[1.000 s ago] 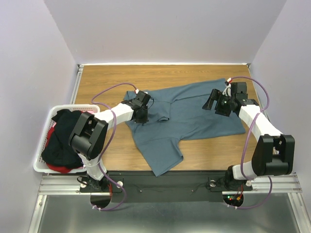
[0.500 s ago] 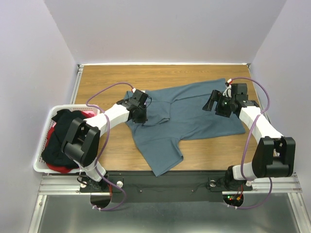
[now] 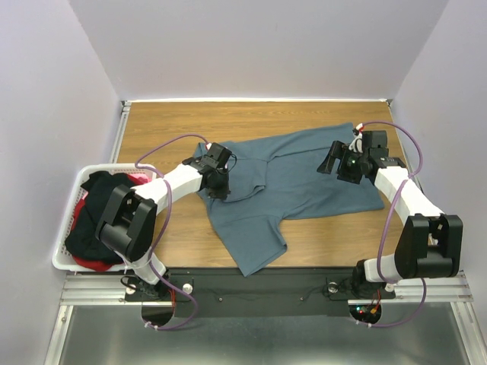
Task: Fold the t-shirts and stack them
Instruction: Fold the tshirt
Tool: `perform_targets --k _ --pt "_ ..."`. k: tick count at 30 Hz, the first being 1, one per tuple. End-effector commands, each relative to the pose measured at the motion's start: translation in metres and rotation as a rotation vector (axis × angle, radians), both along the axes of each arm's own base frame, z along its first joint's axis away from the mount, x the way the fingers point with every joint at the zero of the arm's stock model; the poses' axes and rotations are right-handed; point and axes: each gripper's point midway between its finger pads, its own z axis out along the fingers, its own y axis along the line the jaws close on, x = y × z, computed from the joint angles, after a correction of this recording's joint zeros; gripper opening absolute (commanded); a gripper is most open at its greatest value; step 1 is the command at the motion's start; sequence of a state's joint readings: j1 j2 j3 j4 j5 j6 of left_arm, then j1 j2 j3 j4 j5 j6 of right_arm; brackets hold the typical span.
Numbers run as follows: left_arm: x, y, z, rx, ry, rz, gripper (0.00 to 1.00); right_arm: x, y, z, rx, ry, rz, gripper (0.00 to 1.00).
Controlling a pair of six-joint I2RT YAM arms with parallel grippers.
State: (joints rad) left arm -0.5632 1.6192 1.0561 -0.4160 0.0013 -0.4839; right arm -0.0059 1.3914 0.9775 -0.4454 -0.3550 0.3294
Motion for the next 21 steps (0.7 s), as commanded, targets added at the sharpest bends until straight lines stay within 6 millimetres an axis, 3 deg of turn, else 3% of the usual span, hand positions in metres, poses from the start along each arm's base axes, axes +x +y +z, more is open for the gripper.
perform_targets --k 1,10,14,17,18,21 --pt "-0.009 -0.001 0.015 -0.034 0.0 -0.005 0.0 0.005 0.0 0.012 -0.007 -0.047 -0.002 0.91" --pt "-0.025 -0.004 -0.009 -0.062 0.068 -0.02 0.0 0.005 0.001 0.008 -0.001 -0.03 -0.001 0.91" --pt "-0.027 -0.002 -0.018 -0.048 0.083 -0.029 0.06 0.007 0.001 0.008 0.003 -0.027 -0.002 0.91" --pt "-0.025 -0.002 -0.016 -0.05 0.071 -0.025 0.19 0.009 0.005 0.008 0.02 -0.022 0.008 0.91" --pt "-0.024 -0.002 -0.013 -0.053 0.06 -0.024 0.36 0.01 0.006 0.008 0.026 -0.019 0.011 0.91" --pt "-0.02 0.0 -0.003 -0.049 0.031 -0.018 0.61 0.012 0.012 0.011 0.059 -0.018 0.034 0.9"
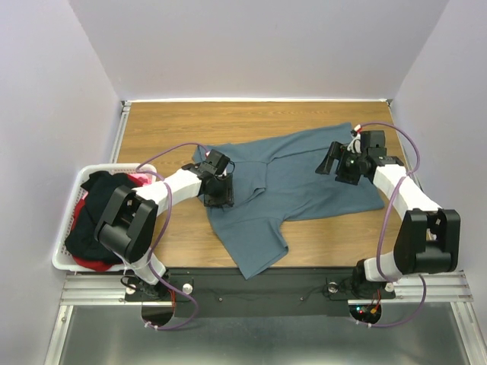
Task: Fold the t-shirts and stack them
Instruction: Fold the tshirt
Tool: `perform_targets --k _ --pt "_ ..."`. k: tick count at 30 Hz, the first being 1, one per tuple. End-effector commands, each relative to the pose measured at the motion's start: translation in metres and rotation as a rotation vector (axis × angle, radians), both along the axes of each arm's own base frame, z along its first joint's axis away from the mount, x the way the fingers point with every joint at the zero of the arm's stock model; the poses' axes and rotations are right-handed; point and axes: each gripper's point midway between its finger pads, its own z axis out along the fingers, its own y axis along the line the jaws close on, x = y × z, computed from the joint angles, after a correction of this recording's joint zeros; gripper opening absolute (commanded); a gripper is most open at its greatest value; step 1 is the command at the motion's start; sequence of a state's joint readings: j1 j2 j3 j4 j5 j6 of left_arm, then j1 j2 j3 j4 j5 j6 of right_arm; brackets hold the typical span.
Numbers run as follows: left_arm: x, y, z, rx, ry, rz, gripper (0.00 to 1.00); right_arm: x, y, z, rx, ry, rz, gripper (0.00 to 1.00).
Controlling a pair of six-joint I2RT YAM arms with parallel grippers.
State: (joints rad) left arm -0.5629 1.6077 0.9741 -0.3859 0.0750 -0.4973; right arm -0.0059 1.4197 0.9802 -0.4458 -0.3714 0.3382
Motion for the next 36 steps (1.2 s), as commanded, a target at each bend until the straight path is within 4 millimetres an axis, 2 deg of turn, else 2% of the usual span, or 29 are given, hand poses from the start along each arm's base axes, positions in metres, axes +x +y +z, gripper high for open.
perform_targets --k 1,5,6,8,9,11,12,13,14,15,16,17,18,24,28,36 --pt "0.006 0.001 0.02 -0.011 -0.057 0.001 0.63 0.015 0.011 0.02 0.052 -0.047 0.033 0.9" --pt "0.021 0.002 0.044 0.006 -0.126 0.006 0.63 0.02 0.038 0.02 0.056 -0.045 0.101 0.83" --pt "0.032 0.003 0.055 0.021 -0.17 0.011 0.59 0.021 0.046 0.021 0.069 -0.042 0.108 0.82" --pt "0.044 0.005 0.061 0.037 -0.211 0.022 0.55 0.026 0.063 0.017 0.102 -0.037 0.136 0.81" --pt "0.056 0.003 0.067 0.025 -0.245 0.025 0.54 0.025 0.079 0.017 0.128 -0.028 0.15 0.8" --pt "0.068 0.001 0.067 0.023 -0.258 0.024 0.52 0.032 0.097 0.01 0.16 -0.026 0.169 0.79" --pt "0.082 -0.004 0.068 0.016 -0.282 0.025 0.49 0.028 0.116 0.008 0.189 -0.005 0.183 0.76" --pt "0.088 -0.005 0.068 0.023 -0.295 0.022 0.48 0.034 0.126 0.01 0.207 -0.027 0.193 0.75" --pt "0.096 -0.007 0.061 0.029 -0.295 0.019 0.46 0.03 0.142 0.0 0.233 0.012 0.204 0.74" --pt "0.105 -0.01 0.065 0.021 -0.307 0.018 0.46 0.03 0.151 -0.003 0.244 0.02 0.217 0.73" --pt "0.108 -0.012 0.062 0.021 -0.303 0.006 0.45 0.034 0.161 0.001 0.259 0.003 0.23 0.73" --pt "0.111 -0.014 0.053 0.031 -0.289 -0.002 0.45 0.034 0.169 -0.004 0.259 0.013 0.235 0.72" --pt "0.117 -0.016 0.055 0.026 -0.305 -0.004 0.44 0.032 0.179 -0.013 0.261 0.04 0.24 0.71" --pt "0.131 -0.007 0.032 0.084 -0.304 -0.018 0.43 0.034 0.206 -0.028 0.278 0.069 0.231 0.67" --pt "0.13 0.0 0.019 0.09 -0.288 -0.018 0.43 0.035 0.214 -0.035 0.29 0.094 0.228 0.66" --pt "0.125 0.008 0.005 0.094 -0.277 -0.021 0.43 0.032 0.226 -0.048 0.294 0.133 0.231 0.64"
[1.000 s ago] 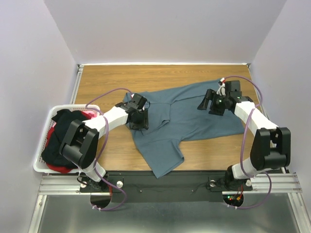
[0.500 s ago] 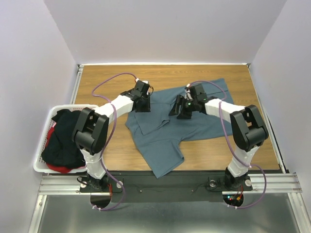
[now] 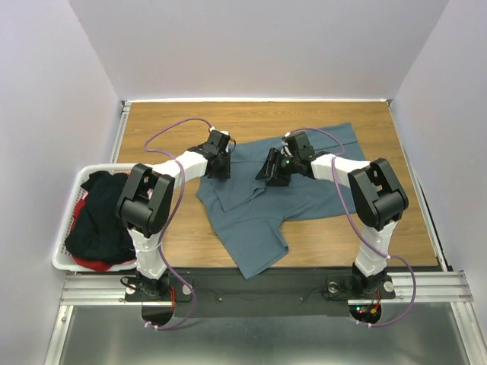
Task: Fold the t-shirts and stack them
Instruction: Fold the tshirt
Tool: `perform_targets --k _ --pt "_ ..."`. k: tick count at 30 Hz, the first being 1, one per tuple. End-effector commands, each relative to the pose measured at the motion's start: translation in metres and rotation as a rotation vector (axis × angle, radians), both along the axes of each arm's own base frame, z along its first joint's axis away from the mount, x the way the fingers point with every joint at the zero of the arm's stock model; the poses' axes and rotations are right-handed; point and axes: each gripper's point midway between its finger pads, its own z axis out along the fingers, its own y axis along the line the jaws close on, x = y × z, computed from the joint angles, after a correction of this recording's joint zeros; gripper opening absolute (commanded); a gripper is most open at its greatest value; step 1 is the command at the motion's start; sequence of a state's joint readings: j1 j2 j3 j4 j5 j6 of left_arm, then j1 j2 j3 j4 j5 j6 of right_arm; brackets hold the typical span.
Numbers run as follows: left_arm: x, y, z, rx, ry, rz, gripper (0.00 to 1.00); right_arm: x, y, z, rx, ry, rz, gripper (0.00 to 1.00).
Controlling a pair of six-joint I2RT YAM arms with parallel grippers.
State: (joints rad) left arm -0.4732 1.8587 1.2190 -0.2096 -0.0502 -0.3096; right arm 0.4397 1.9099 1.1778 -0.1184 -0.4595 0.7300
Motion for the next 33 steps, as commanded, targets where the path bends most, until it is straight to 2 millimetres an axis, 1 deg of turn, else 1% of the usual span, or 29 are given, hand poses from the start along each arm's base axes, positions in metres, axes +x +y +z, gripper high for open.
perform_targets --k 1,4,8,14,18,19,21,23,24,26,29,31,33 --pt "0.005 0.003 0.005 0.0 -0.038 -0.011 0.43 0.011 0.017 0.013 0.034 -0.046 -0.002 0.63" --pt "0.005 0.004 0.004 0.0 -0.039 -0.014 0.43 0.008 0.014 0.007 0.02 -0.037 -0.013 0.61" --pt "0.004 0.005 0.0 0.003 -0.034 -0.019 0.43 0.006 0.007 0.008 -0.005 -0.055 -0.032 0.59" --pt "0.0 0.002 -0.008 -0.005 -0.014 -0.029 0.43 0.003 0.006 0.005 -0.008 -0.045 -0.028 0.52" --pt "-0.002 0.002 -0.012 -0.004 -0.003 -0.032 0.43 0.004 0.007 0.009 -0.002 -0.051 -0.029 0.45" --pt "-0.002 0.002 -0.013 -0.003 -0.002 -0.032 0.43 0.005 0.007 0.011 0.001 -0.056 -0.03 0.4" --pt "-0.002 0.001 -0.013 -0.004 -0.001 -0.036 0.43 0.006 0.009 0.015 0.005 -0.064 -0.024 0.36" --pt "-0.002 0.002 -0.014 -0.003 0.0 -0.036 0.43 0.006 0.009 0.017 0.006 -0.064 -0.024 0.28" --pt "-0.002 0.001 -0.014 -0.005 0.001 -0.037 0.43 0.006 0.008 0.019 0.001 -0.064 -0.024 0.22" --pt "-0.002 0.001 -0.013 -0.004 -0.001 -0.038 0.43 0.007 0.007 0.022 -0.005 -0.071 -0.028 0.16" --pt "-0.002 0.002 -0.014 -0.001 -0.001 -0.039 0.43 0.008 0.002 0.025 -0.039 -0.08 -0.032 0.12" --pt "-0.003 0.003 -0.016 0.003 0.006 -0.036 0.43 0.012 -0.003 0.027 -0.073 -0.097 -0.04 0.11" --pt "-0.003 0.003 -0.018 0.008 0.011 -0.038 0.43 0.009 -0.009 0.025 -0.115 -0.08 -0.042 0.11"
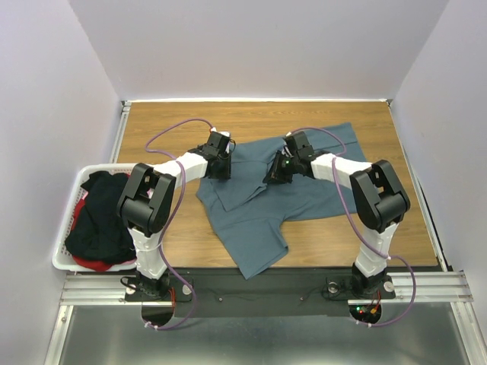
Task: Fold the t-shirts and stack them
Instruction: Fold the tshirt
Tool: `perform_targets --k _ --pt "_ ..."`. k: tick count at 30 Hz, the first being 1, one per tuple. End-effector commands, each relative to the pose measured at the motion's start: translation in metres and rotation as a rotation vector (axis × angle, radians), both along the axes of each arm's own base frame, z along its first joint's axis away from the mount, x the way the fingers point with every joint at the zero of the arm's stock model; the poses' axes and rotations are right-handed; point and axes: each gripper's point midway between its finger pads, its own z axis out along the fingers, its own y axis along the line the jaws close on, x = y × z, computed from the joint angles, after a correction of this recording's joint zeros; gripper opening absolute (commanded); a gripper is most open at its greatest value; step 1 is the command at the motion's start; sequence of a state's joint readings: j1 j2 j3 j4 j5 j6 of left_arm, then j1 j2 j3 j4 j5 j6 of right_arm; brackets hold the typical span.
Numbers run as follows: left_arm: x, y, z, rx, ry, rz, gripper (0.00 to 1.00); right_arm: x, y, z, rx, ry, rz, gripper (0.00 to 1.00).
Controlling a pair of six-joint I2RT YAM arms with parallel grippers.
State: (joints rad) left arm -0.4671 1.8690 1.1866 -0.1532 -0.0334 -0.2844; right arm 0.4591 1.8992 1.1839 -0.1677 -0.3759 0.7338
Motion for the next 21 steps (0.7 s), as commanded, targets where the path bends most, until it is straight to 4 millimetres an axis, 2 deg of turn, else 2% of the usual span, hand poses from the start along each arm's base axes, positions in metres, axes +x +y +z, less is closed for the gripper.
perform_targets --k 1,4,6,11,14,16,19,21 --pt "-0.004 0.004 -0.009 0.016 0.023 -0.013 0.43 0.015 -0.007 0.034 -0.072 -0.104 -0.005 0.11" --pt "-0.005 0.004 -0.01 0.023 0.026 -0.013 0.42 0.013 -0.018 0.031 -0.168 -0.08 -0.003 0.12" --pt "-0.004 0.005 -0.012 0.027 0.03 -0.012 0.42 0.014 -0.023 0.032 -0.235 -0.082 0.004 0.17" --pt "-0.005 0.004 -0.015 0.028 0.038 -0.017 0.43 0.01 -0.017 0.03 -0.294 -0.091 0.045 0.25" --pt "-0.006 0.005 -0.015 0.033 0.041 -0.019 0.43 0.002 -0.005 0.026 -0.302 -0.08 0.091 0.31" --pt "-0.006 0.005 -0.011 0.03 0.032 -0.018 0.43 -0.001 -0.006 0.023 -0.317 -0.071 0.083 0.31" --pt "-0.006 0.006 -0.004 0.029 0.016 -0.02 0.43 -0.002 -0.02 0.015 -0.378 -0.07 0.033 0.3" --pt "-0.005 0.005 0.009 0.016 -0.01 -0.021 0.43 0.0 -0.026 0.017 -0.395 -0.08 0.008 0.29"
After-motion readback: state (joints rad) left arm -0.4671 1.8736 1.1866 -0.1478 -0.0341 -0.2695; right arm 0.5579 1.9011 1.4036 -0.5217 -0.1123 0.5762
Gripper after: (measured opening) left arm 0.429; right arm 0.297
